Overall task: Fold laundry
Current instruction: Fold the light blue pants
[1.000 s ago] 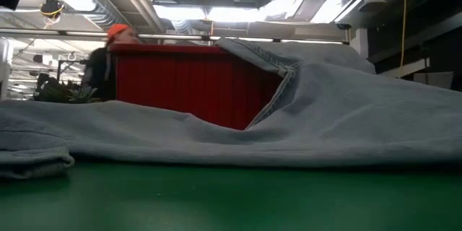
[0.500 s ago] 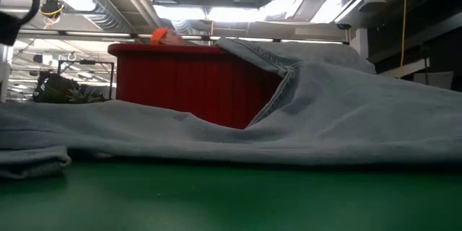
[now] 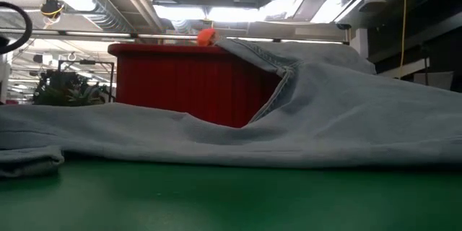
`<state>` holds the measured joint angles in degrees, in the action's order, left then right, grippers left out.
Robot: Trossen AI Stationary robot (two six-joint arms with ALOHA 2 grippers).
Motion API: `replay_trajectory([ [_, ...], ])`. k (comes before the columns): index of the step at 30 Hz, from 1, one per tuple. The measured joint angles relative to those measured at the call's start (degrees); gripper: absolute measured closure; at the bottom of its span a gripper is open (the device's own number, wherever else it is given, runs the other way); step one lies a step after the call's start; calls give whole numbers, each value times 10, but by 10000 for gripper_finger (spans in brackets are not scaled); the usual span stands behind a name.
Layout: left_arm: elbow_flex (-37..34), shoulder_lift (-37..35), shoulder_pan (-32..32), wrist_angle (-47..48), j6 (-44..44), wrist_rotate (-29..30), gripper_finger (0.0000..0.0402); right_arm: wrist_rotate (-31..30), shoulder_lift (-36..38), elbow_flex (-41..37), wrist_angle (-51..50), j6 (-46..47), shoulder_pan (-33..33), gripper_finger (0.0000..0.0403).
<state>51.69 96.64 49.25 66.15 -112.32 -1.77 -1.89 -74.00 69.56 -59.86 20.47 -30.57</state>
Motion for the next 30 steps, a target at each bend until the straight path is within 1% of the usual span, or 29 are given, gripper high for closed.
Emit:
replay_trajectory([
  [6,0,0,0,-36,-31,-9,257,0,0,0,0,0,0,246],
  [11,33,0,0,-21,-32,-26,257,3,0,0,0,0,0,246],
  [14,62,0,0,-21,-38,-19,257,15,0,0,0,0,0,246],
  [18,88,0,0,-36,-47,2,257,15,0,0,0,0,0,246],
  [22,90,0,2,-41,-49,5,257,15,0,0,-1,0,0,246],
  [26,85,0,3,-42,-79,6,257,15,0,0,-1,0,0,246],
  [30,75,6,14,-63,-106,6,257,15,0,0,-1,0,-2,246],
])
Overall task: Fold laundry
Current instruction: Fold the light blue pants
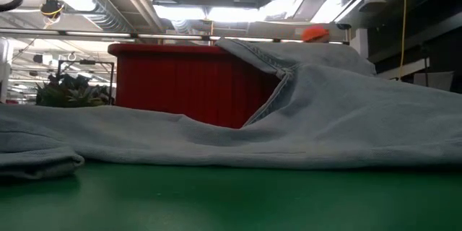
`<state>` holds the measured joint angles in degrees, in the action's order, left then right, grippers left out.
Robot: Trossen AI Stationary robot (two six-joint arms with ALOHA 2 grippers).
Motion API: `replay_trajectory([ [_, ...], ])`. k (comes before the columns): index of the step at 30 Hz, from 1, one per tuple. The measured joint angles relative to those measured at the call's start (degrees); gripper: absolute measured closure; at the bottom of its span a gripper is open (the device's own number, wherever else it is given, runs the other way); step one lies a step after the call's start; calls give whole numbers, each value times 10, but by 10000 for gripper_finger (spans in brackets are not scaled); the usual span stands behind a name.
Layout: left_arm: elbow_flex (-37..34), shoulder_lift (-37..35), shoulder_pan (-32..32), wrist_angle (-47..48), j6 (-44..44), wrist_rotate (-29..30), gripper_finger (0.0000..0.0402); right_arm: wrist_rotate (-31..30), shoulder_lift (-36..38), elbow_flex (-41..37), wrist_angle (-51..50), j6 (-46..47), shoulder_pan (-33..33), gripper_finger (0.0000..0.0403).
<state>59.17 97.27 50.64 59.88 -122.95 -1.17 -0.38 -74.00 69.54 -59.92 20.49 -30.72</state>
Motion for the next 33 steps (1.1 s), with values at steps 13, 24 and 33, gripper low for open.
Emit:
replay_trajectory([
  [13,-7,39,24,-15,0,-2,326,0,0,0,0,0,0,246],
  [24,36,33,18,110,34,-50,398,0,0,0,0,0,0,246],
  [33,164,16,-17,301,103,70,400,0,0,0,1,0,0,246],
])
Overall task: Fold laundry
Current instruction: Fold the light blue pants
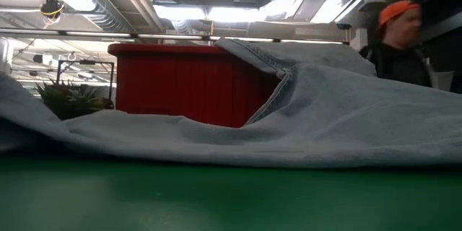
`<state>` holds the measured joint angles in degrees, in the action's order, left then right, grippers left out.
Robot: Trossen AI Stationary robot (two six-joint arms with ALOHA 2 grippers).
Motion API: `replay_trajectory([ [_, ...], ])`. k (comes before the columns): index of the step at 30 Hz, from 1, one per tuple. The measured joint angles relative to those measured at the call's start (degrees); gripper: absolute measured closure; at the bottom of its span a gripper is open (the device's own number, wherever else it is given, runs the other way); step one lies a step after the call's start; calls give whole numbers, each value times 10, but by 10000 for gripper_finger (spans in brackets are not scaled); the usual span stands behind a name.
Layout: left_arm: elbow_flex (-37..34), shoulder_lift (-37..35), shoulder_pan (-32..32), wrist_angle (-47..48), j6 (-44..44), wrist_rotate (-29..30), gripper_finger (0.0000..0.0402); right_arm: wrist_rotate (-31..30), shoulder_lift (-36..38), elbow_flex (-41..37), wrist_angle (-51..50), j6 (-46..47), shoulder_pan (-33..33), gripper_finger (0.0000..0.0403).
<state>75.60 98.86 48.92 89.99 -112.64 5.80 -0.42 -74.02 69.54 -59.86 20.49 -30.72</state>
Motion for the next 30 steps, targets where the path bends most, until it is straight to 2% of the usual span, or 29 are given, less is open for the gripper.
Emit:
replay_trajectory([
  [6,19,-3,-46,0,75,34,401,-1,0,0,0,0,0,246],
  [15,23,-4,-116,0,249,43,401,0,0,0,0,0,0,246],
  [19,25,-7,-149,1,318,70,401,0,0,0,0,0,0,246],
  [30,80,-80,-224,2,510,107,401,0,0,0,-2,0,0,246],
])
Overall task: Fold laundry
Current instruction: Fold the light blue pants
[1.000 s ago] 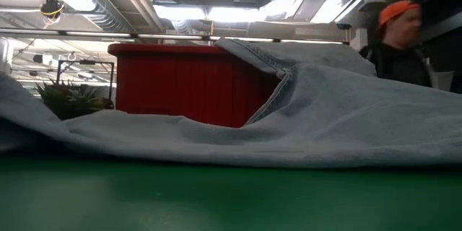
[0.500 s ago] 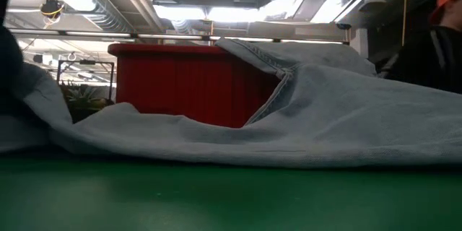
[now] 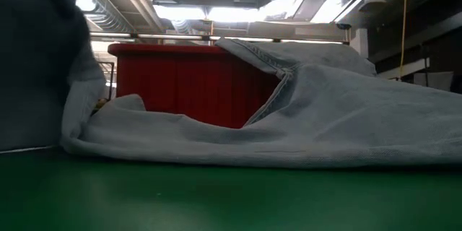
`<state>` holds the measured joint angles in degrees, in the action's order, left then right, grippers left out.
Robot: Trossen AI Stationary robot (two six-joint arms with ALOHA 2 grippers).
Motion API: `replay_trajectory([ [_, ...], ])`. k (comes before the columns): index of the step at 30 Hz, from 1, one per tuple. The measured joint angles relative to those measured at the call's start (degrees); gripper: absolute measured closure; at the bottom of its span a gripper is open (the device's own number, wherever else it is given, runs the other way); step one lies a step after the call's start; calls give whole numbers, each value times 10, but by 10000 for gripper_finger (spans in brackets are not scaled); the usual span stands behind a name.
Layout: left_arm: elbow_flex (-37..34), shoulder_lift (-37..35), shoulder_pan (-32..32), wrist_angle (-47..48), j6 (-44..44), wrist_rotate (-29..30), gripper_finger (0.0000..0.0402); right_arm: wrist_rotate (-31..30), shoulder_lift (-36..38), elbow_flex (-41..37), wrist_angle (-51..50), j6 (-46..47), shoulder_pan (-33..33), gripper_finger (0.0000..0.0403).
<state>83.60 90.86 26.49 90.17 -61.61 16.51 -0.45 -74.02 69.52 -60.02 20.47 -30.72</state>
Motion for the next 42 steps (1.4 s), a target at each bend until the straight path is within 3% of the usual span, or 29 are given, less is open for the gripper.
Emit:
replay_trajectory([
  [10,23,-59,-85,-31,98,41,401,0,0,0,0,0,0,246],
  [19,6,-46,-126,-265,183,29,401,0,0,0,2,0,0,246],
  [30,-69,-10,-136,-549,262,0,397,-3,0,0,5,0,0,246],
  [35,-98,31,-136,-622,263,10,382,-6,0,0,5,0,0,246],
  [42,-101,80,-147,-638,293,3,345,-6,0,0,6,0,0,246],
])
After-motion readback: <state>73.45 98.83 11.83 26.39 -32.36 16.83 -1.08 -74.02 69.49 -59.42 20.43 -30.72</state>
